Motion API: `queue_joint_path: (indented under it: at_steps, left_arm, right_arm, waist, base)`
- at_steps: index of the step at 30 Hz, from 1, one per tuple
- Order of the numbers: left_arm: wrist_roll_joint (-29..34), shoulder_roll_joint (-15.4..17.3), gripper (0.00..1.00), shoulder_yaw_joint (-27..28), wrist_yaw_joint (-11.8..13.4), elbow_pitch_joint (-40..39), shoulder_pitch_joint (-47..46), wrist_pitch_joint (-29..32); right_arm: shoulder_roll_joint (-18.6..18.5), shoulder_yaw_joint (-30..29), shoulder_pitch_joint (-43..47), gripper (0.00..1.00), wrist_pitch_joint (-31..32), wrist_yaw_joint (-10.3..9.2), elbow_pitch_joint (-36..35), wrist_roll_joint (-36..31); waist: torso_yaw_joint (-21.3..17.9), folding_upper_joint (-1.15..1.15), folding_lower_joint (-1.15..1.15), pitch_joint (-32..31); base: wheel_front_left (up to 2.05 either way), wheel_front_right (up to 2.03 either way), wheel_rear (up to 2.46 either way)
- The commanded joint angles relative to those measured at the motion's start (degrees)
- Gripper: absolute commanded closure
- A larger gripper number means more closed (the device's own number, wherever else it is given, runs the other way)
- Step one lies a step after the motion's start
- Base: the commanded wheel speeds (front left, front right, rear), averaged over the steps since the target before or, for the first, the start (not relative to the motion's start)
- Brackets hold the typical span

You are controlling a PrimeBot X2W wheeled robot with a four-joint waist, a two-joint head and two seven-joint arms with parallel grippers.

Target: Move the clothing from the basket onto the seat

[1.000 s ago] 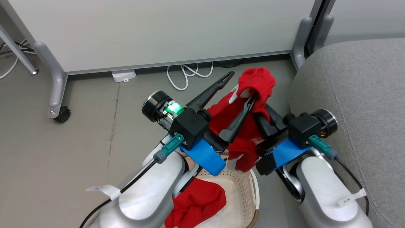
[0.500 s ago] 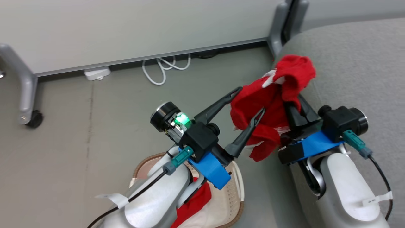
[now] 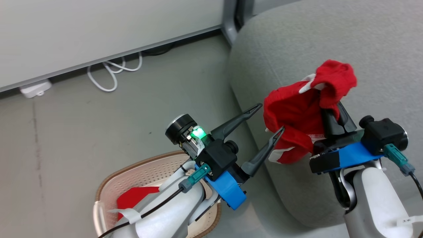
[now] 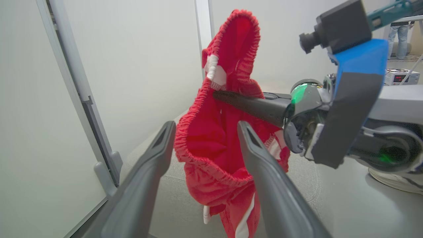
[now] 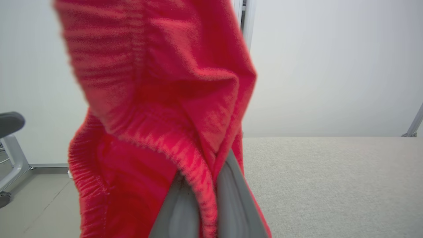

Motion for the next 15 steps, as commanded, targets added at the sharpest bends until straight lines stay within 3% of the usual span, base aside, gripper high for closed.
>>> queue_joint_path:
  at_steps: [1,8,15]
  left_arm:
    - [0.32,0.35,0.00,-0.20,-0.15,0.14,0.07,-0.16]
    - [-0.05,0.61,0.00,-1.65,-0.24,0.49,-0.71,-0.27]
    - [-0.32,0.88,0.00,-1.70,-0.21,0.58,-1.80,-0.37]
  right_arm:
    - [0.24,-0.31,0.73,1.00,-0.05,0.01,-0.45,0.08]
    - [0.69,-2.21,2.00,1.00,-0.05,0.01,-1.61,0.13]
    - [0.87,-3.16,0.85,1.00,-0.05,0.01,-3.25,-0.13]
  waist:
    - [-1.96,0.00,0.00,0.74]
    - [-5.24,0.00,0.00,1.76]
    - [-5.42,0.00,0.00,2.88]
  base:
    - [0.00,0.00,0.00]
    - [0.00,0.00,0.00]
    - [0.00,0.00,0.00]
